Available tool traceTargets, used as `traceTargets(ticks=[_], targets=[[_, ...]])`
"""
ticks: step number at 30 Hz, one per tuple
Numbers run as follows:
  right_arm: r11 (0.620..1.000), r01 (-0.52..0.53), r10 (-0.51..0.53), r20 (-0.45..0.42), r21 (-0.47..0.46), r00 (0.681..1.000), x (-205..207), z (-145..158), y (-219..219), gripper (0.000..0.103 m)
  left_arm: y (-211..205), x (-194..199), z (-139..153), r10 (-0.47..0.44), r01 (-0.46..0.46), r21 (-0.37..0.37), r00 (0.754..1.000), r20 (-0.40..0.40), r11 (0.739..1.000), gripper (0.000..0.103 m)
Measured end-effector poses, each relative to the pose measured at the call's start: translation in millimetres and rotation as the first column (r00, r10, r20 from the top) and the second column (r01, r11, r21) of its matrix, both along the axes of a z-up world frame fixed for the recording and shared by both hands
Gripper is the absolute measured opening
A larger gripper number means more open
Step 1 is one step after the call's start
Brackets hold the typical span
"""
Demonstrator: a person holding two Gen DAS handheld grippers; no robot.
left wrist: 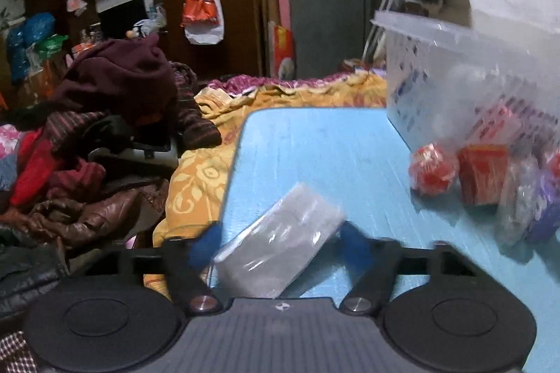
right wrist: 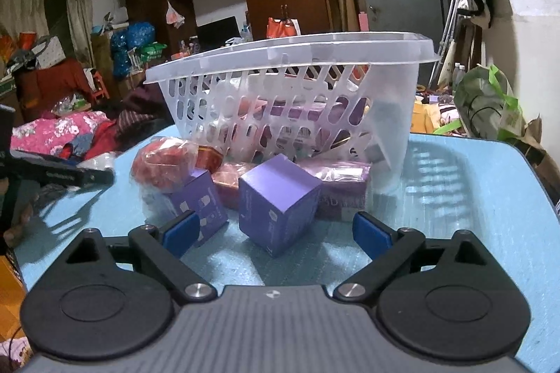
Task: Organize objects
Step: 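Grasp another clear bag with left tool while right tool grasps purple cube box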
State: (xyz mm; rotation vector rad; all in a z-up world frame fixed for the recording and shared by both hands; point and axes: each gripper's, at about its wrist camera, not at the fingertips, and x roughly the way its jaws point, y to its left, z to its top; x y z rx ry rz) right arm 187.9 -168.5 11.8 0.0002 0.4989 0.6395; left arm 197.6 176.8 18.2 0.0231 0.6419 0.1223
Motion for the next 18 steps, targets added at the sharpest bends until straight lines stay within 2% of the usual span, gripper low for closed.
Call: traceTargets(ticks=[4,7,10,13,15,18], targets=[[0.999,0.006,-0.005,-0.017,0.039,1.000,1.4,-0.6,-6.4,0.097,-12.3,-7.2,2.3,-0.031,0.029,0.018,0.998,0.063,0.999,0.065],[0.998,0.013,-0.011,-0.034,0.066,0.999,3.7,-1.5,-10.6,0.097,-22.5,-14.3,10.6,-0.075,0.084,-0.057,0.986,0.146,0.995,0.065],[0.997,0.016,-0.015,-0.018,0.079,1.000,1.1,-0.6,-12.4,0.097,-37.5,-24.2,36.2,-0.103,0.139,-0.114,0.957,0.271,0.984,0.065],[0.998,0.020,-0.022,0.030,0.064,0.999,-5.3,2.5,-10.2,0.097,-62.9,-30.7,73.5,-0.145,0.204,-0.125,0.917,0.372,0.971,0.065],[0.999,0.025,-0.028,0.072,0.031,0.997,-9.4,8.0,-4.5,0.097,-82.4,-25.0,93.1,-0.180,0.239,-0.108,0.904,0.388,0.965,0.065],[0.999,0.033,-0.036,0.106,0.029,0.994,-12.7,20.7,-1.8,0.097,-101.5,-10.8,105.8,-0.196,0.248,-0.096,0.905,0.377,0.964,0.065]])
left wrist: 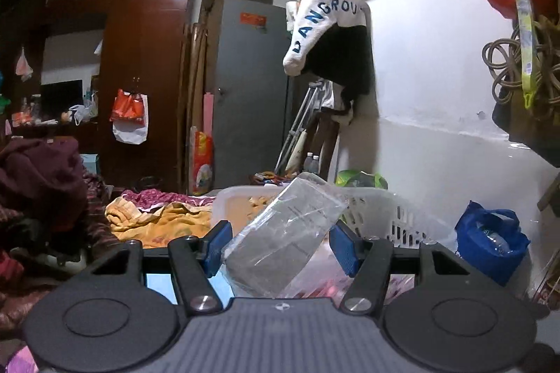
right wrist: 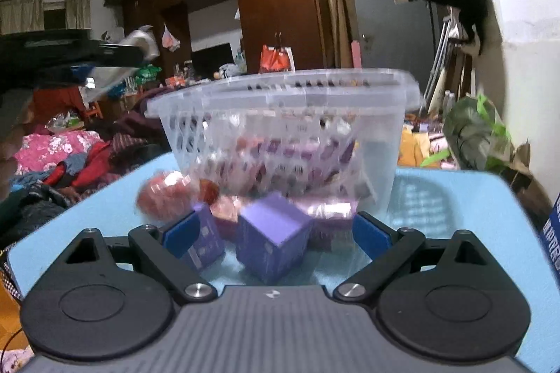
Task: Organize objects
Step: 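Grasp another clear bag with left tool while right tool grasps purple cube box, then carry both items over the white basket and open both tools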
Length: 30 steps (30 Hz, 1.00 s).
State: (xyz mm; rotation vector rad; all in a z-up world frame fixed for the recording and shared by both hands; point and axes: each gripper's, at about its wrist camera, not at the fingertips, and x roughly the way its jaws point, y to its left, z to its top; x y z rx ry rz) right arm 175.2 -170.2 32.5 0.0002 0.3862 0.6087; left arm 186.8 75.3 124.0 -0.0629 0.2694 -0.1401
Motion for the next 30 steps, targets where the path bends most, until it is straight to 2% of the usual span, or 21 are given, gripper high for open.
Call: traceTargets(ticks=[6,8,10,14,16,17,22,24,27,28,29,30], targets=[[1.000,0.004,-0.004,0.043,-0.007,0.999,-5.2,20.4,-2.9,0.095,-8.8,-2.9,-7.5,-0.030,0.030,-0.002,0.999,-0.011,1.000,0.065],[0.999,-0.005,0.006,0.020,-0.046,1.000,-2.8,16.1,2.3,0.089,-8.5,-5.6,-11.6,-0.032,0.032,0.010,0.999,-0.011,0.999,0.065],[0.996,-0.003,0.003,-0.003,-0.093,1.000,1.8,8.8,10.7,0.077,-5.3,-7.0,-14.0,-0.033,0.033,0.004,0.999,-0.015,0.999,0.065],[0.989,-0.015,0.007,-0.051,-0.146,0.999,12.3,-3.6,26.3,0.066,-3.5,-7.1,-21.0,-0.036,0.036,0.001,0.999,-0.025,0.999,0.065],[0.979,-0.008,-0.003,-0.055,-0.204,0.998,14.6,-8.8,35.5,0.053,-3.5,-7.8,-23.6,-0.037,0.037,0.004,0.999,-0.029,0.999,0.065],[0.976,-0.009,-0.001,-0.047,-0.218,0.999,14.0,-9.9,37.1,0.052,-3.0,-7.0,-24.2,-0.037,0.037,0.003,0.999,-0.032,0.999,0.065],[0.981,-0.012,0.010,-0.015,-0.193,1.000,1.8,2.2,26.6,0.027,-1.7,-8.4,-23.0,-0.035,0.035,-0.007,0.999,-0.024,0.999,0.065],[0.985,-0.001,0.002,0.003,-0.172,1.000,-1.2,11.6,18.8,0.023,-2.9,-9.5,-21.2,-0.041,0.041,-0.009,0.999,-0.017,0.999,0.065],[0.985,-0.010,0.008,-0.013,-0.174,1.000,2.0,15.0,16.1,0.023,-5.3,-10.3,-20.0,-0.044,0.044,-0.004,0.999,-0.013,0.999,0.065],[0.982,-0.007,0.004,-0.019,-0.189,1.000,3.6,12.7,18.4,0.026,-5.6,-10.4,-20.7,-0.045,0.045,-0.005,0.999,-0.014,0.999,0.065],[0.979,-0.007,0.003,-0.024,-0.205,1.000,5.2,8.3,20.8,0.033,-6.1,-10.2,-21.6,-0.046,0.046,-0.005,0.999,-0.015,0.999,0.065],[0.978,-0.020,0.013,-0.034,-0.207,0.999,6.8,4.7,22.9,0.046,-5.9,-9.8,-23.0,-0.046,0.046,-0.007,0.999,-0.017,0.999,0.065]])
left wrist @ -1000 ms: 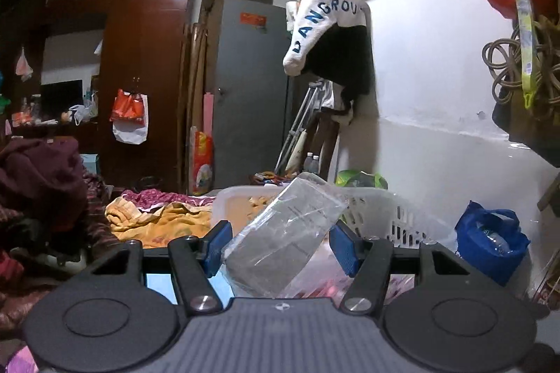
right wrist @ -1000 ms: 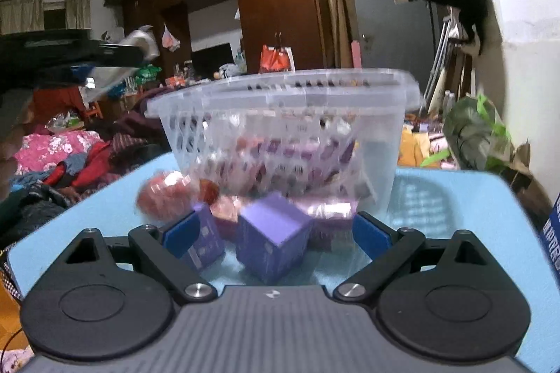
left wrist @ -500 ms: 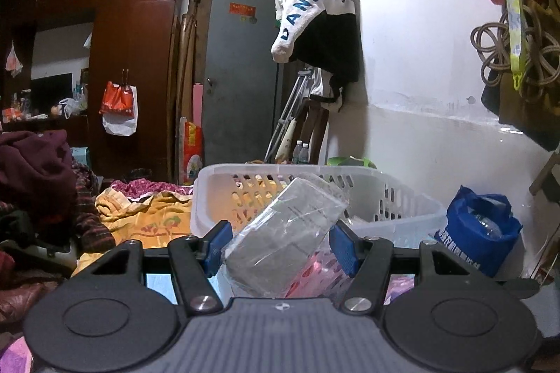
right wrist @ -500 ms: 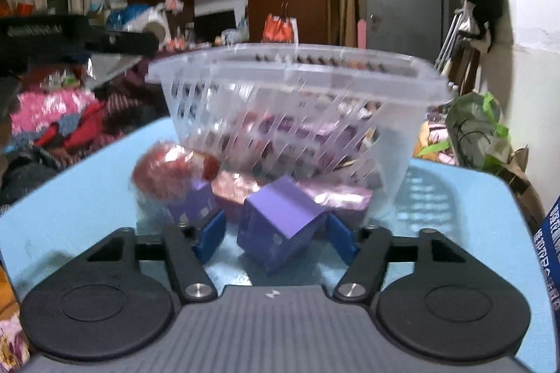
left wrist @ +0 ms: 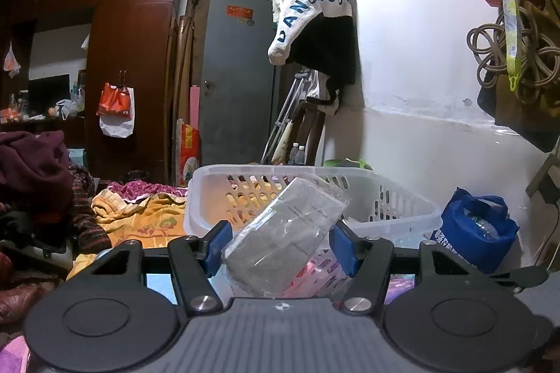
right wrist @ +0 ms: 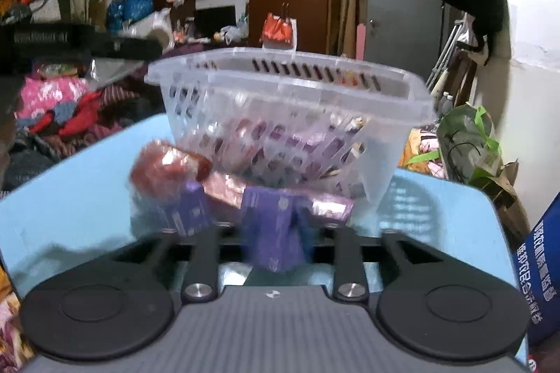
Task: Organize objects
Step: 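Carry both items over the white basket and open both tools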
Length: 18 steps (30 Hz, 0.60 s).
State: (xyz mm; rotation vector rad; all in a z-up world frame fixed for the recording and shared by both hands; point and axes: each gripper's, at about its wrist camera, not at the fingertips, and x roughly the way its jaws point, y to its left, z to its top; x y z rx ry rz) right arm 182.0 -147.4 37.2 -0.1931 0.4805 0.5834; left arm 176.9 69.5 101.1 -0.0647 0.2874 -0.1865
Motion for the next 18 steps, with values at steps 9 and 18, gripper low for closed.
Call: traceTargets(ticks=[9,18], targets=[[1.000,-0.005,0.005,-0.035,-0.007,0.999,9.4,-17.3,10.4,0.046,10.0,0.7,-12.0,0.003,-0.004,-0.028,1.000,-0.020,1.000,0.065],[0.990,0.031,-0.053,0.161,0.134,0.986,-18.0,65.6,-14.2,0.043,3.2,14.7,21.0,-0.046,0.047,-0.080,0.999,0.017,0.996,0.065]])
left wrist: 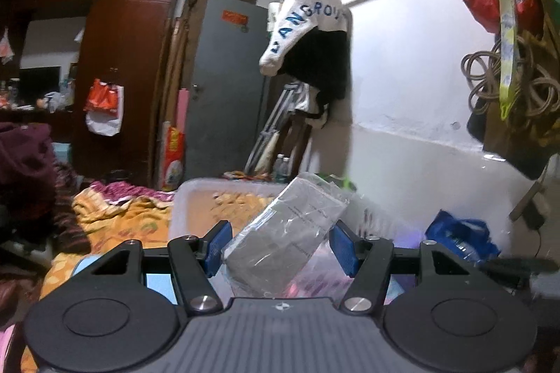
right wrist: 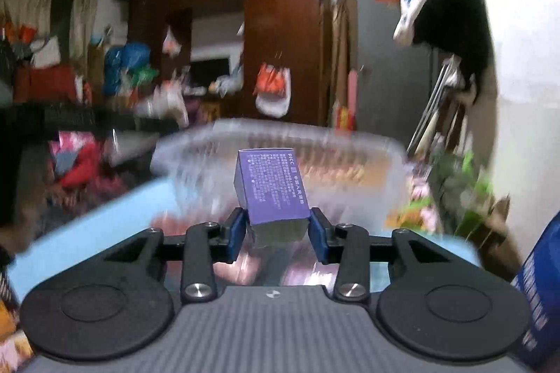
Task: Organize objects
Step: 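Carry both items over the white basket and open both tools, then grasp the bagged red ball with left tool while right tool grasps purple box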
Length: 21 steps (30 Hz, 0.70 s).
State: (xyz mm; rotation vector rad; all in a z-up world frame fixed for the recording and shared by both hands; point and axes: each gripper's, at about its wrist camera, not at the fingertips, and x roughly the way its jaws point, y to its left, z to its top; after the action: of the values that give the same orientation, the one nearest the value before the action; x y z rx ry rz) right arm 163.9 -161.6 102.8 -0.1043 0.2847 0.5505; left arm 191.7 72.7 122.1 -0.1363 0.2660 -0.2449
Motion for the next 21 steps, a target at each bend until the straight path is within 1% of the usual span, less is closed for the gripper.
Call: traceTargets(ticks=[2,3,5,6,7,8,9,10,11,12,13,14,16,18,20,21], targets=[[1.000,0.014,-0.014,0.015,-0.014,1.000,16.7,23.0,7.9,0.043,-5.3,21.5,9.8,0.015,-0.015,-0.014,0.999,-0.032,1.000,0.065],[0.999,0.028,-0.028,0.011,-0.023,1.000,27.4,29.2,14.2,0.043,-6.9,32.5,12.1,0.019,-0.020,-0.021,0.999,-0.049,1.000,0.065],[0.996,0.049,-0.049,-0.004,-0.071,0.999,48.2,34.5,28.4,0.043,-10.7,56.4,11.7,0.033,-0.035,-0.022,0.995,-0.098,0.999,0.065],[0.993,0.057,-0.057,-0.005,-0.100,0.998,56.9,34.1,36.4,0.046,-12.0,67.6,9.5,0.043,-0.046,-0.019,0.992,-0.118,0.999,0.065],[0.990,0.071,-0.071,0.006,-0.121,0.997,62.7,32.9,42.9,0.050,-11.6,75.7,6.7,0.058,-0.061,-0.020,0.990,-0.128,0.998,0.067],[0.986,0.090,-0.088,0.021,-0.138,0.996,66.7,31.9,48.0,0.054,-10.0,84.1,3.9,0.077,-0.080,-0.021,0.987,-0.140,0.997,0.074],[0.984,0.105,-0.103,0.025,-0.144,0.994,69.0,31.6,50.1,0.071,-8.3,91.1,1.9,0.094,-0.099,-0.027,0.983,-0.159,0.995,0.079],[0.985,0.109,-0.107,0.025,-0.133,0.994,69.1,31.5,49.2,0.086,-5.8,97.5,-0.2,0.105,-0.114,-0.039,0.977,-0.184,0.993,0.090],[0.988,0.110,-0.107,0.030,-0.112,0.994,64.7,31.1,45.6,0.091,-3.1,98.2,-1.6,0.106,-0.118,-0.050,0.974,-0.200,0.992,0.093],[0.991,0.103,-0.100,0.038,-0.085,0.994,54.4,30.8,36.2,0.096,0.2,94.0,-2.3,0.098,-0.112,-0.059,0.977,-0.191,0.992,0.093],[0.994,0.090,-0.087,0.045,-0.064,0.995,47.4,30.4,30.4,0.103,2.6,87.2,-1.5,0.094,-0.105,-0.060,0.981,-0.168,0.993,0.096],[0.996,0.081,-0.079,0.050,-0.046,0.996,40.6,30.8,24.1,0.103,4.1,78.3,0.2,0.097,-0.106,-0.057,0.985,-0.143,0.993,0.102],[0.996,0.083,-0.082,0.046,-0.020,0.996,29.9,29.2,12.2,0.103,4.6,58.9,1.8,0.081,-0.086,-0.052,0.992,-0.101,0.995,0.103],[0.998,0.065,-0.066,0.053,0.019,0.996,13.9,21.0,-2.2,0.103,3.5,33.1,-0.4,0.058,-0.060,-0.034,0.996,-0.063,0.998,0.103],[0.997,0.060,-0.062,0.038,0.045,0.997,3.1,5.6,-14.2,0.103,-3.2,5.3,-9.7,0.034,-0.034,-0.002,0.999,-0.035,0.999,0.103],[0.997,0.066,-0.067,0.014,0.042,0.998,1.8,-4.6,-17.1,0.103,-7.9,-8.3,-16.3,0.027,-0.027,0.021,0.999,-0.027,0.999,0.103]])
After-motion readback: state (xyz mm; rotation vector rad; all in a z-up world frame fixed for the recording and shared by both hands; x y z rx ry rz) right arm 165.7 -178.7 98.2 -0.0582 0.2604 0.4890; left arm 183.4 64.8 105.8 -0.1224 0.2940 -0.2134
